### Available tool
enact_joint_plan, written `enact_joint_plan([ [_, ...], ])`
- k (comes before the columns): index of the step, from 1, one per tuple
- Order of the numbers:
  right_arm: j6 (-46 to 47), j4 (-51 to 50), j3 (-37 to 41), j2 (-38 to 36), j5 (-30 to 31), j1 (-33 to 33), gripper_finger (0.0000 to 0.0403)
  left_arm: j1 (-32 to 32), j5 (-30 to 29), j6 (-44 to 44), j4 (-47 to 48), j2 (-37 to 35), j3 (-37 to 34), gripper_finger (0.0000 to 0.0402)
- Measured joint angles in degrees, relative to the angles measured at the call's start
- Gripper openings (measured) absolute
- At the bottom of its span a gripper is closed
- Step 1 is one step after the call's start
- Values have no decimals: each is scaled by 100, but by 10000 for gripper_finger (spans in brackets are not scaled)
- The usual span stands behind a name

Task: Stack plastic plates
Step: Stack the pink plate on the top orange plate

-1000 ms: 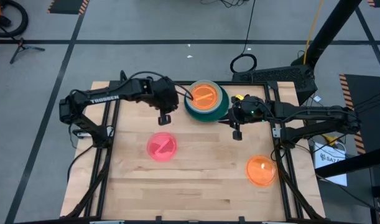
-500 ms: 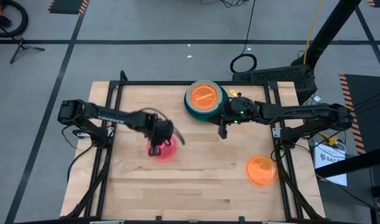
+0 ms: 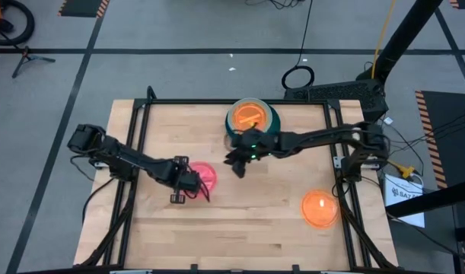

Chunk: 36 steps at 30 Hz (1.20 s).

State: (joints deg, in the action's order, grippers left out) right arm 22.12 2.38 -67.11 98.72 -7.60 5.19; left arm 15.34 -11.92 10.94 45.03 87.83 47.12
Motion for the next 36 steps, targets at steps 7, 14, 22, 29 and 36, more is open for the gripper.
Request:
enact_joint_plan([
  [7,776,-1759,-1365,979,452,-241,124,655,-1092,370,65,-796,-177,35],
  [14,1995,-2279,-2005,1532,1065,-522,121,1322,-2958,289,-119,-2183,-175,35],
  [22,3017,-1943,-2467,2135,1522,-788,121,1734,-5737,-1087,-1528,-3930,-171,35],
  [29,3103,-2210,-3545,2946,1713,-889,121,1733,-5733,-1647,-1527,-4834,-164,35],
  [36,3634,-4108,-4466,3264,2296,-907,121,1733,-5717,-1944,-1361,-5163,-164,35],
])
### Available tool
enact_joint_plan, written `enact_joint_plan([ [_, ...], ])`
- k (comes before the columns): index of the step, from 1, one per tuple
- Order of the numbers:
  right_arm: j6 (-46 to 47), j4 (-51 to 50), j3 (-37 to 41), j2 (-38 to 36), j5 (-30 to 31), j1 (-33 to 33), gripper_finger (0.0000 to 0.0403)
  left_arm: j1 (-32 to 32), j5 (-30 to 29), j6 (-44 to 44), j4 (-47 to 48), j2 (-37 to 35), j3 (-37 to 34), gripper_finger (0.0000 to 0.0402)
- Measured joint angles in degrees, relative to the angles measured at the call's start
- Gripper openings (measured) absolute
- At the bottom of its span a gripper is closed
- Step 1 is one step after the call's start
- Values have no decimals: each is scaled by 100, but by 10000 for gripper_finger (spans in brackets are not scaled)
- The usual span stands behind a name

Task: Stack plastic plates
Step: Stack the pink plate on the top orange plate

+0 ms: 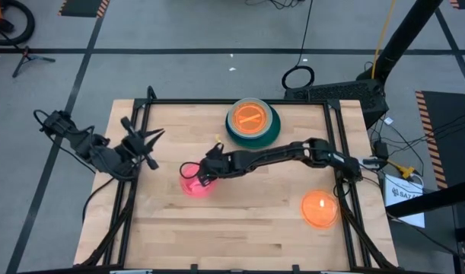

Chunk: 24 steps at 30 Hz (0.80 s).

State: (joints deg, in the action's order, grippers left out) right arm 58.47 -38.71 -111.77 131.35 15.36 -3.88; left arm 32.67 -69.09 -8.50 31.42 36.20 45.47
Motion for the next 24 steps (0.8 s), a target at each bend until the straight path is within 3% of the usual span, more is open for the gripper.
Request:
enact_joint_plan([
  [4,535,-659,-2,37,138,-55,121,0,1,-302,-25,-30,0,35],
  [24,739,78,-1,448,282,-212,121,-7,23,-939,-485,-27,-2,35],
])
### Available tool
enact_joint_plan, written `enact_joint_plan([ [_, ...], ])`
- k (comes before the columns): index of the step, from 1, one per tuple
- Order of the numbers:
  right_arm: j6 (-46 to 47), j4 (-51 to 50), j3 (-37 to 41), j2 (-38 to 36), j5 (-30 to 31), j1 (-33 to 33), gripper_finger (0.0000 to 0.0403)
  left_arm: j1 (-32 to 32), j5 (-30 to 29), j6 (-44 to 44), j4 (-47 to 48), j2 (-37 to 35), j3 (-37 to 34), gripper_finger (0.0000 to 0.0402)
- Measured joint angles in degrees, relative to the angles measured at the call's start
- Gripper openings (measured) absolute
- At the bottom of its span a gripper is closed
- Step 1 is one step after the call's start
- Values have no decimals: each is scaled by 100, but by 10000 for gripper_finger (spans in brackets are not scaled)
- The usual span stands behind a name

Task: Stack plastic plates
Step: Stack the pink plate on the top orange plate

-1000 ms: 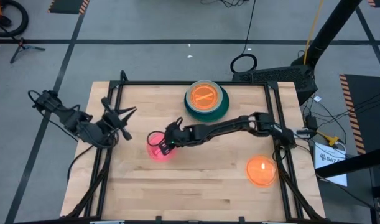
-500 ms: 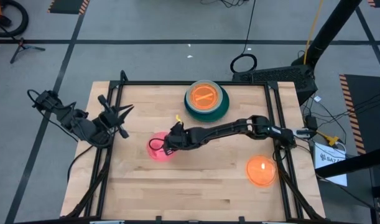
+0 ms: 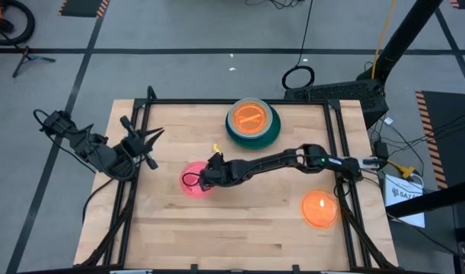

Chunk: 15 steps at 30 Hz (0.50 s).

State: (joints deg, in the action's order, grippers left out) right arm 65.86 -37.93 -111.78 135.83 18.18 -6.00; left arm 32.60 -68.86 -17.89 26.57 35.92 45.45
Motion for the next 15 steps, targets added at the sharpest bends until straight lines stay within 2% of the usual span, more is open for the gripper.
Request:
enact_joint_plan([
  [11,-94,165,-1,2,35,28,120,0,0,65,30,0,0,35],
  [15,-124,222,-1,2,135,28,105,0,0,107,36,0,0,35],
])
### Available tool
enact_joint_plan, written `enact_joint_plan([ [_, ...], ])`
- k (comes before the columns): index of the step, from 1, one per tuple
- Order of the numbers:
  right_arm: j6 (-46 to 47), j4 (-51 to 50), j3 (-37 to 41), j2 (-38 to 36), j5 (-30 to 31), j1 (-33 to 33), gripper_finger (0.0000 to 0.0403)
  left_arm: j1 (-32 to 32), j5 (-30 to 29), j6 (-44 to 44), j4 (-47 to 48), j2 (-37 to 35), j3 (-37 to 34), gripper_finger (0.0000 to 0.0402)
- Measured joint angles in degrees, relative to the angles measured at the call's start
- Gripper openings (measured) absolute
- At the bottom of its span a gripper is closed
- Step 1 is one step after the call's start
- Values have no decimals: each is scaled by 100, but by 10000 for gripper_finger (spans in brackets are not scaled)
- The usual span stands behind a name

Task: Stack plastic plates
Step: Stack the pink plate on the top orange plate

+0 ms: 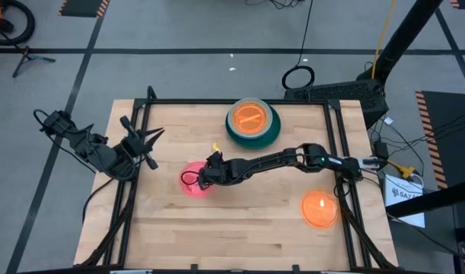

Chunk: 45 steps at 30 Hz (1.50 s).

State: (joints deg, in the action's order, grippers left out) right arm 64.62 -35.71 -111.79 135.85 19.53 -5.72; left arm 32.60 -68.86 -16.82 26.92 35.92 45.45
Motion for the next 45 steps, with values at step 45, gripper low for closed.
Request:
enact_joint_plan([
  [45,-755,378,4,-1,77,46,1,0,0,42,32,2,-2,35],
])
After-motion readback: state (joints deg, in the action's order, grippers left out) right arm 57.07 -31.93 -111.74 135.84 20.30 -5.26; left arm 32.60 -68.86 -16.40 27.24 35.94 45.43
